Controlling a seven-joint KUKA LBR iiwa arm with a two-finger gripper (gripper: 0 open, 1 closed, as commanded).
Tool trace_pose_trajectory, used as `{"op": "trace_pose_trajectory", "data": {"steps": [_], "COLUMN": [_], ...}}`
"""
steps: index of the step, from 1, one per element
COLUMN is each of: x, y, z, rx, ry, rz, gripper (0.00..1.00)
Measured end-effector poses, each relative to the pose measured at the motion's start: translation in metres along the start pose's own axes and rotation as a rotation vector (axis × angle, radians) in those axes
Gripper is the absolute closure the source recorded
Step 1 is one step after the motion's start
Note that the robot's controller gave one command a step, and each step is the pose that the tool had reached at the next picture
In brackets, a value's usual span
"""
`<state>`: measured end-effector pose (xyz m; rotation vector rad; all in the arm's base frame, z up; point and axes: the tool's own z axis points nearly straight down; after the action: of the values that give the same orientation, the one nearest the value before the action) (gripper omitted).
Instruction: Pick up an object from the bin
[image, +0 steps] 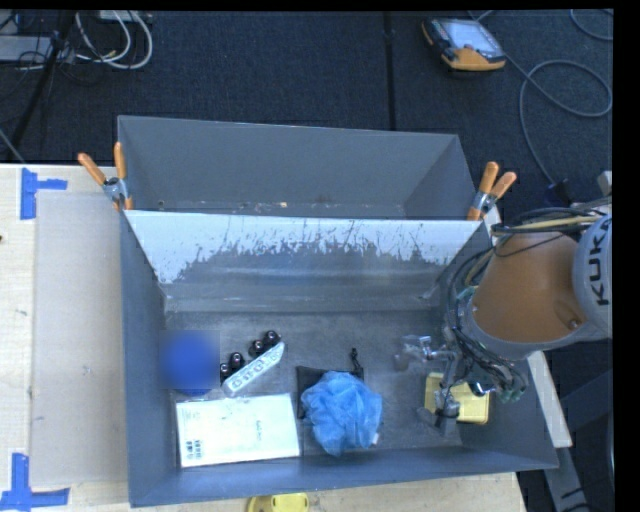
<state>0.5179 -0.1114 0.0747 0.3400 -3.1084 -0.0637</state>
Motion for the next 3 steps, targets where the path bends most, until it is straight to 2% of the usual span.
{"op": "trace_pose_trajectory", "data": {"steps": [1, 2, 3], "x": [-0.004, -0.019, -0.011], "y": [0.005, 0.021, -0.003], "z": [0.001, -0.018, -0.008], "rx": [0.010, 0.037, 0.039], "ry": [-0.003, -0.008, -0.008], "rz": [0.002, -0.072, -0.086], "gripper": [0.00, 0.00, 0.00]}}
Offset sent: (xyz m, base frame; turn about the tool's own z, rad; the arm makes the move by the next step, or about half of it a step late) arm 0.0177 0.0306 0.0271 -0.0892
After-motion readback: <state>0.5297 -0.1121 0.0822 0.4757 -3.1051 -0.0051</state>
